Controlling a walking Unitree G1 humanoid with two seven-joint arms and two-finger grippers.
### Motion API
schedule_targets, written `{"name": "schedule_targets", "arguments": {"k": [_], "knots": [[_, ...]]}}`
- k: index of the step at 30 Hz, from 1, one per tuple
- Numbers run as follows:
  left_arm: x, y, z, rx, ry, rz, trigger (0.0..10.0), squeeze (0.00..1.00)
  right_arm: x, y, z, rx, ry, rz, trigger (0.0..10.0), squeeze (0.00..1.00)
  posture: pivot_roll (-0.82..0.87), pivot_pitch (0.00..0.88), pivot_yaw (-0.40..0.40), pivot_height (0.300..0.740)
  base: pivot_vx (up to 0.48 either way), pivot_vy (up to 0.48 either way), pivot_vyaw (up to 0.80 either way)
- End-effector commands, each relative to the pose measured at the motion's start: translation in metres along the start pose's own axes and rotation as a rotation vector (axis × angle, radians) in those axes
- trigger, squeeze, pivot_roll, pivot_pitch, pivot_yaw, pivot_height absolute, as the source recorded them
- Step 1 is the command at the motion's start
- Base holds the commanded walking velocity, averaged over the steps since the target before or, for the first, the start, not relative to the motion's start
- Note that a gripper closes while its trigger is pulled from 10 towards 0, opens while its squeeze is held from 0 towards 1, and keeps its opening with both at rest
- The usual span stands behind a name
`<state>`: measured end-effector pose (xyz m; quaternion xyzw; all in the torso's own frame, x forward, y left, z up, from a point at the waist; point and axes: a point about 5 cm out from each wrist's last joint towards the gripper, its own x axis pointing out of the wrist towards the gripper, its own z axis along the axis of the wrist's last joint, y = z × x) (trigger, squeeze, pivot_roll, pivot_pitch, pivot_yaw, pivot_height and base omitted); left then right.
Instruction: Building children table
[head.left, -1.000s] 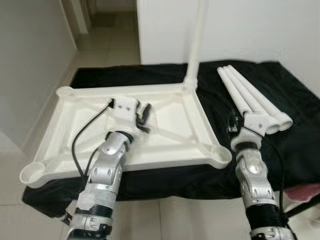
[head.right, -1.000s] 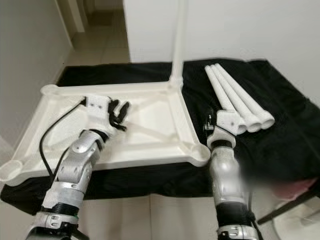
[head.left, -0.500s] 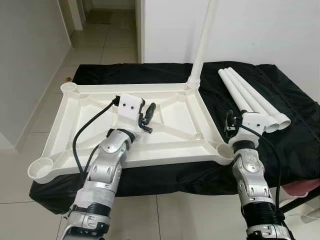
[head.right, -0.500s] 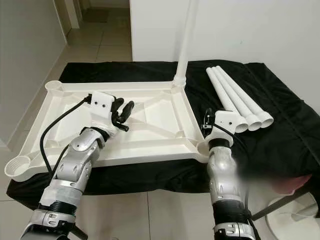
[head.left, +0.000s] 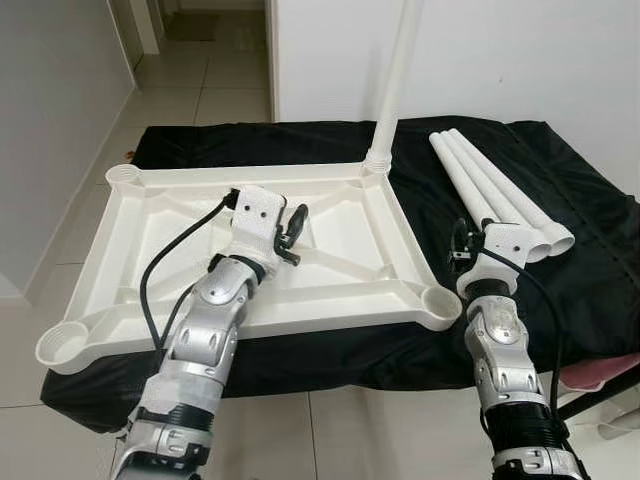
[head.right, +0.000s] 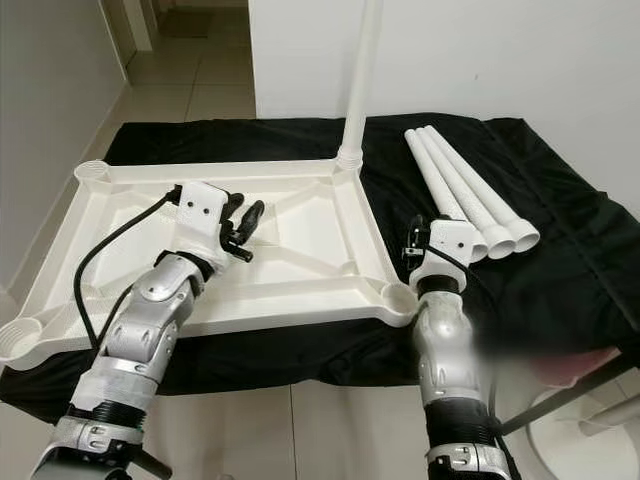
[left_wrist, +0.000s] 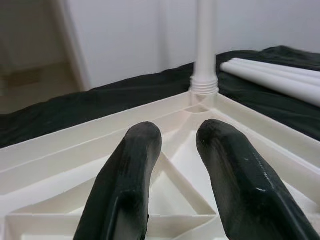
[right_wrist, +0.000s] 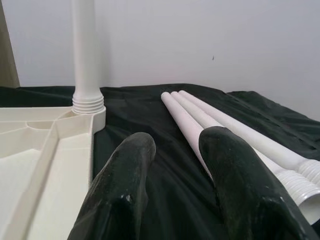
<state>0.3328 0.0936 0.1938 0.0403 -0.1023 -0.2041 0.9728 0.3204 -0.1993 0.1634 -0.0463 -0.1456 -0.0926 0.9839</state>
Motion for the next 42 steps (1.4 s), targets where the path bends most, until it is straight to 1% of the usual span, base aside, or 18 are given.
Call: {"name": "schedule_targets", "arguments": {"k": [1, 3, 8, 20, 23, 32, 36, 42], "knots": [[-0.0002, -0.0040, -0.0002, 0.004, -0.001, -0.015, 10.0, 0.00, -0.0004, -0.0029, -0.0018, -0.001, 0.003, -0.015, 10.0, 0.00, 0.00, 0.054, 0.015, 0.740, 0.000, -0.431, 0.00], [0.0000, -0.0032, 0.0002, -0.018, -0.007, -0.008, 10.0, 0.00, -0.0006, -0.0036, -0.0022, -0.001, 0.004, -0.017, 10.0, 0.00, 0.00, 0.057, 0.017, 0.740, 0.000, 0.000, 0.00], [0.0005, -0.0008, 0.0003, -0.014, -0.006, 0.009, 10.0, 0.00, 0.0001, -0.0043, -0.0020, -0.001, 0.004, -0.022, 10.0, 0.00, -0.01, 0.057, 0.019, 0.740, 0.000, 0.000, 0.00], [0.0006, -0.0006, 0.0002, -0.014, -0.006, 0.007, 10.0, 0.00, 0.0022, -0.0029, -0.0011, 0.003, -0.001, -0.021, 10.0, 0.00, 0.00, 0.052, 0.018, 0.740, 0.000, 0.000, 0.00], [0.0010, 0.0008, -0.0005, -0.047, 0.001, 0.008, 10.0, 0.00, 0.0027, -0.0029, -0.0008, 0.004, -0.002, -0.022, 10.0, 0.00, 0.00, 0.053, 0.015, 0.740, 0.000, 0.000, 0.00], [0.0015, 0.0018, -0.0005, -0.041, 0.003, 0.010, 10.0, 0.00, 0.0032, -0.0027, -0.0009, 0.003, -0.002, -0.022, 10.0, 0.00, 0.00, 0.052, 0.014, 0.740, 0.000, 0.000, 0.00], [0.0006, 0.0006, -0.0006, -0.051, 0.000, 0.005, 10.0, 0.00, 0.0023, -0.0025, -0.0015, 0.003, 0.000, -0.022, 10.0, 0.00, 0.00, 0.054, 0.016, 0.740, 0.000, 0.443, 0.00], [0.0006, -0.0003, 0.0002, -0.029, -0.005, -0.002, 10.0, 0.00, 0.0021, -0.0026, -0.0021, 0.003, 0.002, -0.023, 10.0, 0.00, 0.00, 0.053, 0.016, 0.740, 0.000, 0.000, 0.00]]}}
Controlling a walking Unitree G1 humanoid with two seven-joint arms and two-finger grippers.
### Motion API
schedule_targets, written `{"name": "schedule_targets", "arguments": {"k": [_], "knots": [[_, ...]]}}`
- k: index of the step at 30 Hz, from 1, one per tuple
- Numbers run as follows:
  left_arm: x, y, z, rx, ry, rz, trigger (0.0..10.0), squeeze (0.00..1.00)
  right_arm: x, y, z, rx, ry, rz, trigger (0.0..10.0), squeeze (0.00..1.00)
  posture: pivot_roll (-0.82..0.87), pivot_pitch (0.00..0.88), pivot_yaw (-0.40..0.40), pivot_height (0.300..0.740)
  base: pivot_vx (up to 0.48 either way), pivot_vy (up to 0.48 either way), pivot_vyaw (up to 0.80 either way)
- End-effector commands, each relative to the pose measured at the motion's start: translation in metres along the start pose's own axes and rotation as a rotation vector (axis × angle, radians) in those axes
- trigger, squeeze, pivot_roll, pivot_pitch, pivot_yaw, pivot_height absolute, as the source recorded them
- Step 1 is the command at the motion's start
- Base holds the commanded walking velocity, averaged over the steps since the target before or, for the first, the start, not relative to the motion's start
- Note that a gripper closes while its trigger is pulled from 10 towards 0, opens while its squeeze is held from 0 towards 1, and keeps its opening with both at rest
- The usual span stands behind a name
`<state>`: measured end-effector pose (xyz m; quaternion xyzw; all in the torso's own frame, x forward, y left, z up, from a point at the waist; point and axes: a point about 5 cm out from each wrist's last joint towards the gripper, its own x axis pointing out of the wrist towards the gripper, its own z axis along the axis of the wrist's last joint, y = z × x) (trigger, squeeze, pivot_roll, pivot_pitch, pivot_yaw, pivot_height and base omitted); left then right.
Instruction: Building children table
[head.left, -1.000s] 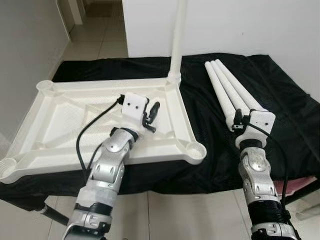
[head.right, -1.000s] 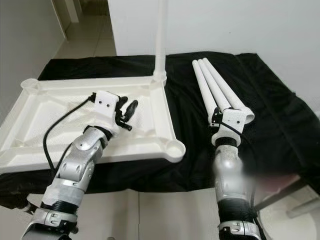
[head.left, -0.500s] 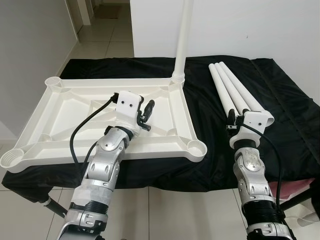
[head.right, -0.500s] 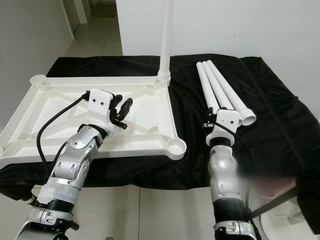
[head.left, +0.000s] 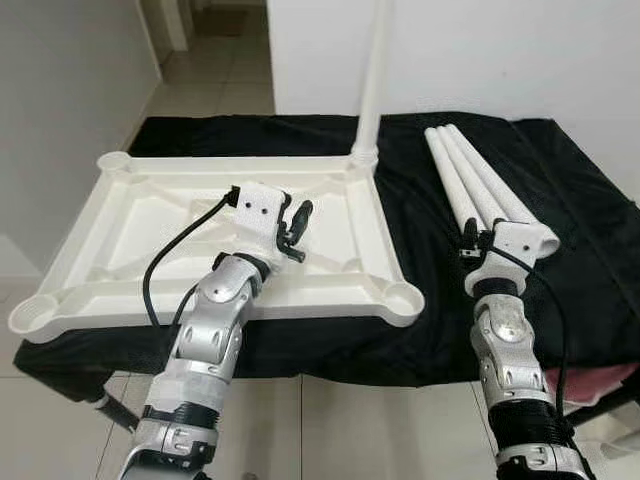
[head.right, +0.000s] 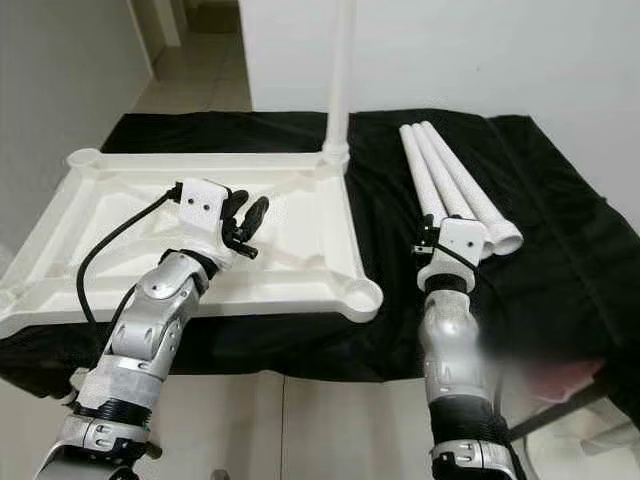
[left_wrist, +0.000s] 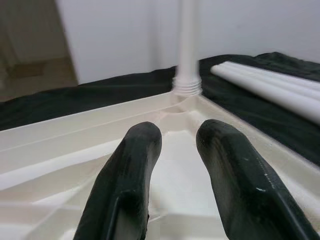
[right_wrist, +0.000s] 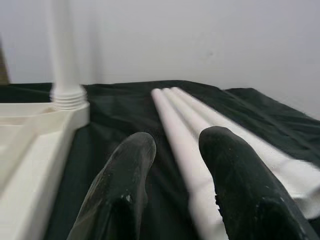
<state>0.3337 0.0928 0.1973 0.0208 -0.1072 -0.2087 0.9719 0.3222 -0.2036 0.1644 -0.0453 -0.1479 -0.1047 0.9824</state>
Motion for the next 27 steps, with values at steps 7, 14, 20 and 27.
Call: {"name": "schedule_targets", "arguments": {"k": [7, 14, 20, 27], "knots": [[-0.002, -0.003, -0.004, 0.024, 0.012, -0.012, 10.0, 0.00, -0.001, 0.001, -0.003, 0.004, 0.006, 0.000, 10.0, 0.00, 0.00, 0.052, 0.017, 0.740, 0.000, 0.000, 0.00], [-0.002, -0.004, -0.004, 0.028, 0.014, -0.017, 10.0, 0.00, 0.000, 0.001, -0.003, 0.005, 0.007, 0.000, 10.0, 0.00, 0.00, 0.055, 0.014, 0.740, 0.000, 0.000, 0.00], [-0.006, -0.021, -0.005, 0.024, 0.020, -0.144, 10.0, 0.00, -0.001, -0.004, -0.011, 0.038, 0.053, -0.026, 10.0, 0.00, 0.00, 0.054, 0.010, 0.740, 0.000, 0.000, 0.00], [-0.006, -0.039, -0.001, 0.021, 0.028, -0.267, 10.0, 0.00, 0.006, -0.013, -0.019, 0.065, 0.111, -0.043, 10.0, 1.00, 0.00, 0.057, 0.010, 0.740, 0.000, 0.000, 0.00]]}}
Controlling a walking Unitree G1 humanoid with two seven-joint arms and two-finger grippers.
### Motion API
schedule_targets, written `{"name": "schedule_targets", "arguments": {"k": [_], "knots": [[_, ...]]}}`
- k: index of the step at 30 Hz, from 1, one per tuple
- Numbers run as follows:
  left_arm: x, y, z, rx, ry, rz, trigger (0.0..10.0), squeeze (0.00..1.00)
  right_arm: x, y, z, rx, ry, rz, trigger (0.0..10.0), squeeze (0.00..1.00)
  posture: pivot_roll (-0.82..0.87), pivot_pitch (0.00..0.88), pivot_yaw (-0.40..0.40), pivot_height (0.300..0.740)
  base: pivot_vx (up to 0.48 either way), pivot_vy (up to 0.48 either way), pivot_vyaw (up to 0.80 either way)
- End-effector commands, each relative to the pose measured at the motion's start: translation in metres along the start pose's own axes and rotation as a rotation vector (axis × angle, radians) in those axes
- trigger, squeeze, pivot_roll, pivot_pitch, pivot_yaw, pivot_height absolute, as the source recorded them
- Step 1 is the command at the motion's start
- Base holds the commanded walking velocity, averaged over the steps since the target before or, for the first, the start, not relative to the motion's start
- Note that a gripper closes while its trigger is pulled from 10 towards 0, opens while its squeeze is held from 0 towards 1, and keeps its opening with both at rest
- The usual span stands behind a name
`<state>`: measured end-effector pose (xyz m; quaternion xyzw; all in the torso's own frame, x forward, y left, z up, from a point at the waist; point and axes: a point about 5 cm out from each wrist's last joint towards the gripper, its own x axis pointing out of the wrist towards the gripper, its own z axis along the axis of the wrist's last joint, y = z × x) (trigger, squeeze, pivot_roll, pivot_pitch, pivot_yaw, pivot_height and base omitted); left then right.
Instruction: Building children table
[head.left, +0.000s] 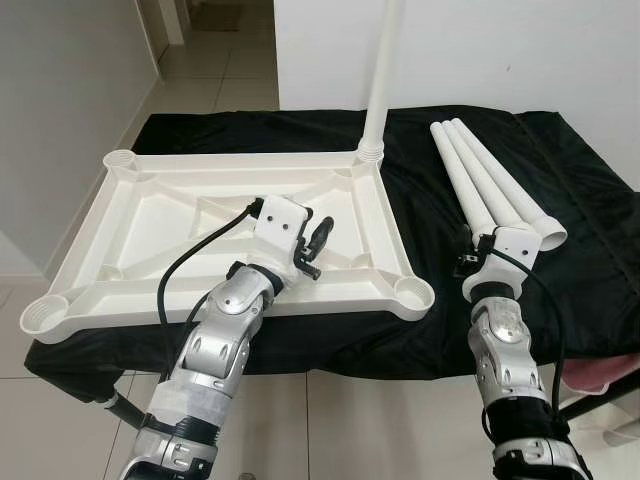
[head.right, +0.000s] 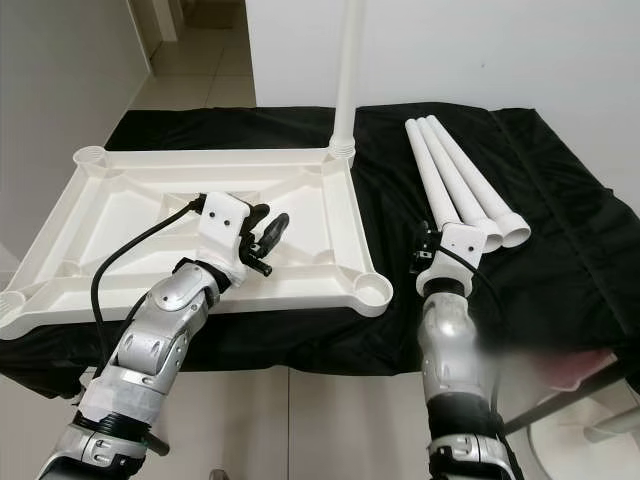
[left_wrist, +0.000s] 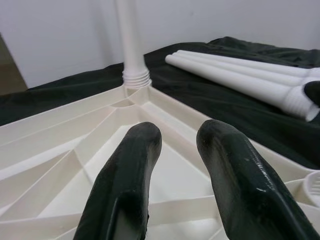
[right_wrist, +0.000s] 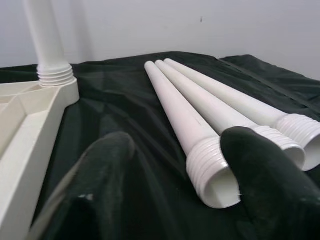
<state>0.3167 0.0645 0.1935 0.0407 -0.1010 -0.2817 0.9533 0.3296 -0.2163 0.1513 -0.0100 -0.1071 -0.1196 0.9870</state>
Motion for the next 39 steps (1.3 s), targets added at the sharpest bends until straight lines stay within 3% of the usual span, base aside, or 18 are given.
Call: {"name": "schedule_targets", "arguments": {"k": [1, 7, 9, 10, 11, 12, 14, 21, 30, 39], "knots": [[-0.001, -0.007, -0.001, 0.000, 0.014, -0.118, 10.0, 0.00, 0.002, -0.003, -0.003, 0.008, 0.023, -0.009, 10.0, 1.00, 0.00, 0.057, 0.010, 0.740, 0.000, 0.000, 0.00], [0.004, -0.016, 0.003, -0.016, 0.038, -0.198, 10.0, 0.00, 0.014, -0.014, -0.007, -0.016, 0.067, -0.015, 10.0, 1.00, -0.01, 0.061, 0.011, 0.740, 0.000, 0.000, 0.00], [0.006, -0.017, 0.005, 0.010, 0.030, -0.201, 10.0, 0.00, 0.018, -0.016, -0.009, -0.020, 0.088, -0.032, 10.0, 0.95, -0.01, 0.069, 0.016, 0.740, 0.000, 0.000, 0.00], [0.007, -0.017, 0.005, 0.015, 0.028, -0.201, 10.0, 0.00, 0.019, -0.017, -0.010, -0.004, 0.097, -0.040, 10.0, 0.11, -0.01, 0.071, 0.018, 0.740, 0.000, 0.000, 0.00], [0.007, -0.017, 0.006, 0.019, 0.027, -0.201, 10.0, 0.00, 0.020, -0.017, -0.011, 0.016, 0.105, -0.045, 10.0, 0.00, -0.01, 0.072, 0.017, 0.740, 0.000, 0.000, 0.00], [0.007, -0.017, 0.006, 0.019, 0.027, -0.201, 10.0, 0.00, 0.020, -0.017, -0.011, 0.016, 0.105, -0.045, 10.0, 0.00, -0.01, 0.072, 0.017, 0.740, 0.000, 0.000, 0.00], [0.005, -0.018, 0.007, 0.021, 0.031, -0.199, 10.0, 0.00, 0.016, -0.013, -0.017, 0.102, 0.123, -0.061, 10.0, 0.00, 0.00, 0.073, 0.016, 0.740, 0.000, 0.000, 0.00], [0.003, -0.016, 0.005, 0.026, 0.049, -0.186, 10.0, 0.00, 0.007, -0.007, -0.034, 0.168, 0.177, -0.085, 10.0, 0.00, 0.00, 0.074, 0.017, 0.740, 0.000, 0.000, 0.00], [0.002, -0.018, 0.003, 0.032, 0.062, -0.191, 10.0, 0.00, 0.006, -0.003, -0.044, 0.170, 0.210, -0.059, 10.0, 0.00, 0.00, 0.075, 0.022, 0.740, 0.000, 0.000, 0.00], [-0.001, -0.019, 0.004, 0.033, 0.072, -0.191, 10.0, 0.00, 0.022, -0.004, -0.037, 0.165, 0.210, -0.054, 10.0, 0.00, 0.02, 0.092, 0.032, 0.740, 0.000, 0.000, 0.00]]}}
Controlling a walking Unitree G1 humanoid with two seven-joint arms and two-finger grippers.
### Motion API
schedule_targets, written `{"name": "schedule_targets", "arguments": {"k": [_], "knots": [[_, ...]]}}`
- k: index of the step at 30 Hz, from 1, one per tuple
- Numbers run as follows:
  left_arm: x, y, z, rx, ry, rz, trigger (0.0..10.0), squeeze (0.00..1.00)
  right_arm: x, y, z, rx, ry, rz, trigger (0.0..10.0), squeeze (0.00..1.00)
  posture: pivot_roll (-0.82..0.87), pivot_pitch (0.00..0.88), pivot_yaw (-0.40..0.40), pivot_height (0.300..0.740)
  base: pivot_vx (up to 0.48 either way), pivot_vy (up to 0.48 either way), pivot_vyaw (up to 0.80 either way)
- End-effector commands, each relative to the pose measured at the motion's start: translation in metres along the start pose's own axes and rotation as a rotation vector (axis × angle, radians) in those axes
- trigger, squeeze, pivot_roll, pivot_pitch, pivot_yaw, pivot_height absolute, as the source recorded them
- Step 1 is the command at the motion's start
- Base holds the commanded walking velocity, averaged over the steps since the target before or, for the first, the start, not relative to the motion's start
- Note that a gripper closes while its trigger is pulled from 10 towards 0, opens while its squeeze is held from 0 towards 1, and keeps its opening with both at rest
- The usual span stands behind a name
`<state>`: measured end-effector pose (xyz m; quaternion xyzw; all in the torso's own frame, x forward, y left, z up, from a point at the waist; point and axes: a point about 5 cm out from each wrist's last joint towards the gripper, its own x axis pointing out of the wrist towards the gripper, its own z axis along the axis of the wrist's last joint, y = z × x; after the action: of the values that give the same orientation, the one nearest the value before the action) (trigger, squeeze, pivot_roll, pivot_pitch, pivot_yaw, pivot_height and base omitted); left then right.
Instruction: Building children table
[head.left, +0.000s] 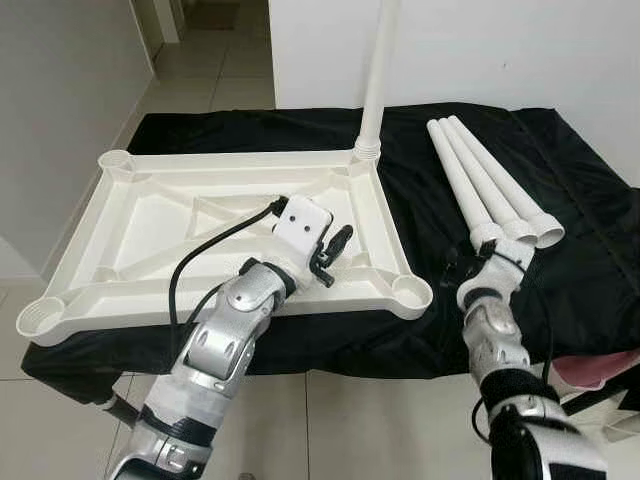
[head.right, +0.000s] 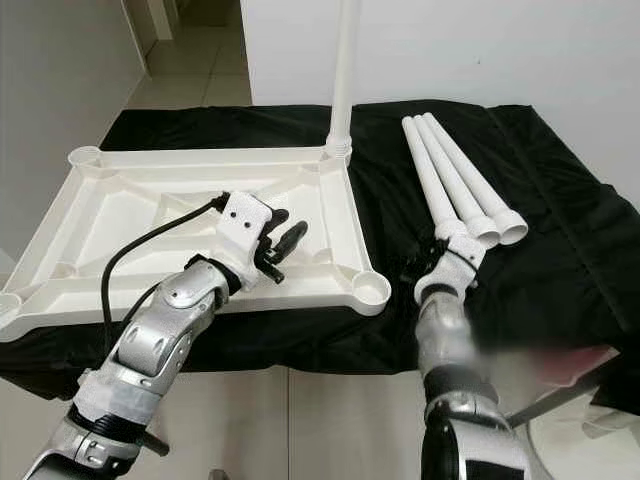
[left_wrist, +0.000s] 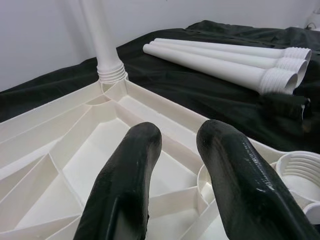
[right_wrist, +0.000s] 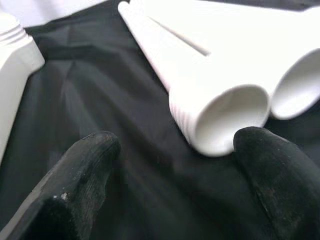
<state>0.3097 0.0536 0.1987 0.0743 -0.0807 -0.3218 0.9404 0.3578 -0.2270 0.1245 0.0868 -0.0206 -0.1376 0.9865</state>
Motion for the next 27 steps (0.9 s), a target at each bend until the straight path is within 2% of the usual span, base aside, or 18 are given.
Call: {"name": "schedule_targets", "arguments": {"k": [1, 19, 20, 22, 23, 27], "knots": [[-0.002, -0.007, -0.003, -0.011, 0.019, -0.099, 10.0, 0.00, 0.000, -0.001, -0.004, -0.003, 0.016, 0.001, 10.0, 0.00, 0.03, 0.096, 0.033, 0.740, 0.000, 0.000, 0.00], [-0.005, -0.007, -0.002, -0.001, 0.032, -0.090, 10.0, 0.00, 0.018, 0.002, 0.011, 0.020, 0.036, 0.042, 10.0, 0.00, 0.05, 0.100, 0.040, 0.740, 0.000, 0.000, 0.00], [-0.005, -0.007, -0.002, 0.000, 0.031, -0.089, 10.0, 0.00, 0.018, 0.002, 0.012, 0.014, 0.039, 0.046, 3.5, 0.00, 0.05, 0.099, 0.040, 0.740, 0.000, 0.000, 0.00], [-0.005, -0.007, -0.002, 0.001, 0.031, -0.089, 10.0, 0.00, 0.019, 0.002, 0.012, 0.006, 0.042, 0.050, 3.5, 0.00, 0.05, 0.099, 0.040, 0.740, 0.000, 0.000, 0.00], [-0.004, -0.007, -0.002, 0.000, 0.031, -0.088, 10.0, 0.00, 0.020, 0.003, 0.013, 0.010, 0.043, 0.060, 0.0, 0.00, 0.05, 0.097, 0.040, 0.740, 0.000, 0.000, 0.00], [-0.004, -0.008, -0.002, 0.000, 0.030, -0.088, 10.0, 0.00, 0.021, 0.004, 0.015, 0.017, 0.039, 0.082, 0.0, 0.00, 0.05, 0.095, 0.039, 0.740, 0.000, 0.000, 0.00]]}}
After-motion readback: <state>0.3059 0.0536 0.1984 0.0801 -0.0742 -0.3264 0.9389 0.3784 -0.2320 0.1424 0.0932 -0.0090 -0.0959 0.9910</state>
